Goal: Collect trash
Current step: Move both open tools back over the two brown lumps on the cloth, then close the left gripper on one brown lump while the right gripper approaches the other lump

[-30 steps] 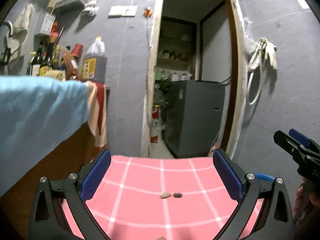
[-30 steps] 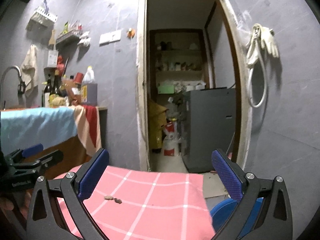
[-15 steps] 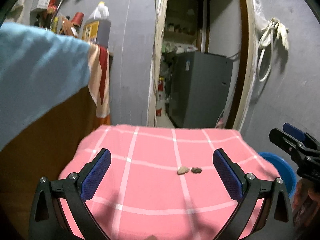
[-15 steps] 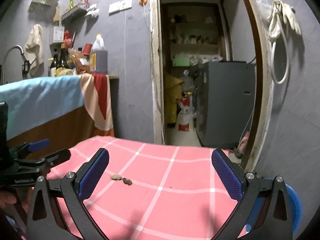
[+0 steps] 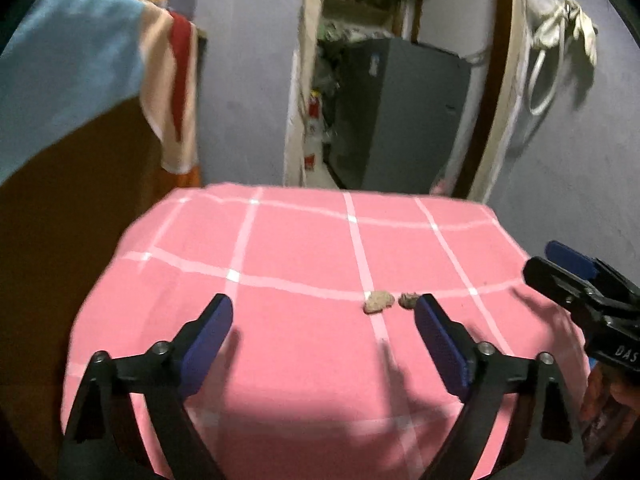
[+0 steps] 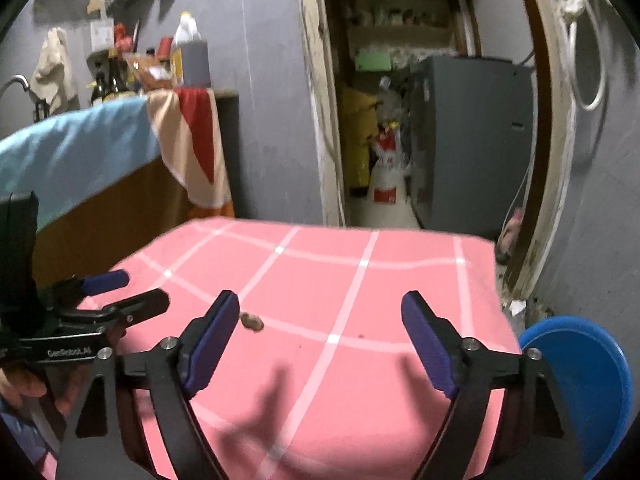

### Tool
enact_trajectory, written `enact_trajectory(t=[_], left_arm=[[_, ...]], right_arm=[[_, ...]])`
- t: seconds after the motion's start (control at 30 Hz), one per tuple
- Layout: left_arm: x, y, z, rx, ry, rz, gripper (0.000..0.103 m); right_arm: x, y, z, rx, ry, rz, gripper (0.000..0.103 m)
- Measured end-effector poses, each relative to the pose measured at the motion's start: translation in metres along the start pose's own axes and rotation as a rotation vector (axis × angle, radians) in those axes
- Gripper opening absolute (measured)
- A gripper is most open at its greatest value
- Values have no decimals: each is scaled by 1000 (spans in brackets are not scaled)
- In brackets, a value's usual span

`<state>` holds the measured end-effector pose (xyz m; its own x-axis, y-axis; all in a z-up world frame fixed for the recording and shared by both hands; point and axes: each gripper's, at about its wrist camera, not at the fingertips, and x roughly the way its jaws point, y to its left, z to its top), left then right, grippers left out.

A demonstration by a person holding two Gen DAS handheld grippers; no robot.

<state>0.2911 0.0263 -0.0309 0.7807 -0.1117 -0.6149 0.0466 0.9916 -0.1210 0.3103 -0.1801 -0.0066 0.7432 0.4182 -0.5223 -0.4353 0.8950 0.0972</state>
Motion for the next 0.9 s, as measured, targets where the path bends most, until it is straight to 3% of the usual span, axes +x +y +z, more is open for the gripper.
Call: enact_trajectory(t=[0.17, 0.27, 0.33, 0.77, 0.9], left_arm=[[26, -4, -1, 23, 123, -39, 61], [38, -5, 1, 20, 169, -63, 55], [43, -6, 3, 22, 176, -76, 54], [62, -20, 11, 95, 223, -141, 11], [63, -16, 12, 75, 223, -157, 11]], right_arm=[[14, -4, -4, 24, 61, 17, 70], [17, -6, -4, 30, 77, 20, 70], [18, -5, -4, 27, 83, 18, 69], [35, -6, -4, 35, 160, 24, 62], [41, -2, -5, 21, 187, 27, 58]])
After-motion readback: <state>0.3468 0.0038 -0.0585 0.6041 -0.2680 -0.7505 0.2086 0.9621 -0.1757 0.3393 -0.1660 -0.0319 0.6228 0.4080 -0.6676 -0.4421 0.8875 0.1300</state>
